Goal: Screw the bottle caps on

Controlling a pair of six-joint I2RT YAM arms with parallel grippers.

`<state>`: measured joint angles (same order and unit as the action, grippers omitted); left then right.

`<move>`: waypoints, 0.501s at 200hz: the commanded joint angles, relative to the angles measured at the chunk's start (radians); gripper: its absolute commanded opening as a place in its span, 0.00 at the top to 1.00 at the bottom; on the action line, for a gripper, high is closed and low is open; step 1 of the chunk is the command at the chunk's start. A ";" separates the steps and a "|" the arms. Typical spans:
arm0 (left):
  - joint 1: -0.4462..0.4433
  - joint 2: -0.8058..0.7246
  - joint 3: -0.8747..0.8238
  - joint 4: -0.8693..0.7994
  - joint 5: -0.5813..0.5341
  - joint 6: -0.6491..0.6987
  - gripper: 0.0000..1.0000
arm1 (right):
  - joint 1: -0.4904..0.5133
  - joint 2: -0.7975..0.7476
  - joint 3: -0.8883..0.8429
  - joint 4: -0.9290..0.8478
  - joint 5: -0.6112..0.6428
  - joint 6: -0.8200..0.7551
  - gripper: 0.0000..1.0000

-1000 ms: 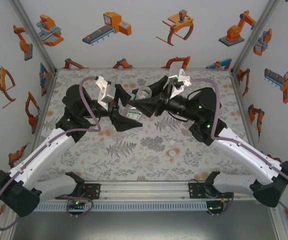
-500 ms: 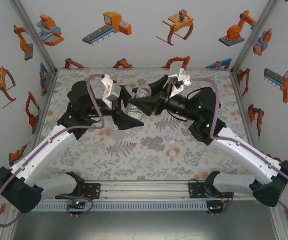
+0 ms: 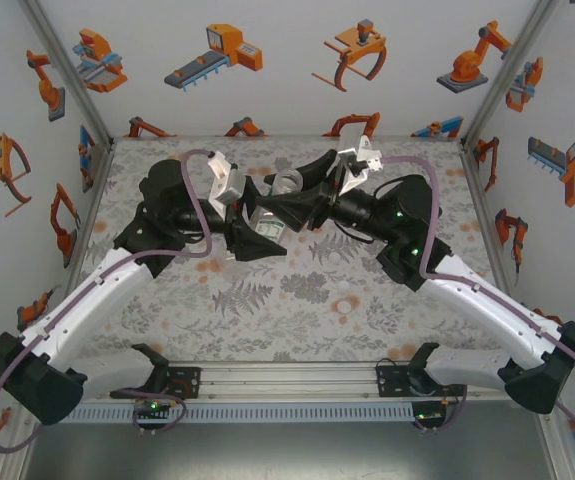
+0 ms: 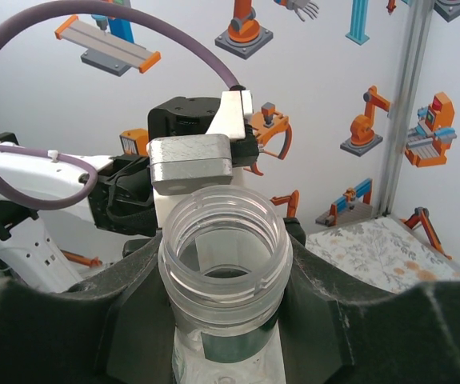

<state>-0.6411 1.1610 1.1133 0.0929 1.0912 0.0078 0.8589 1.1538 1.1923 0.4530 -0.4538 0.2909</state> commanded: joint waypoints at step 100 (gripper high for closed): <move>0.216 -0.023 0.077 -0.155 -0.040 -0.090 1.00 | -0.003 -0.094 0.001 -0.201 0.209 -0.079 0.21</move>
<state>-0.4629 1.1515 1.1217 0.0513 1.0458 -0.0711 0.8581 1.0966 1.1923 0.3199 -0.3252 0.2356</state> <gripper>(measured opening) 0.565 0.789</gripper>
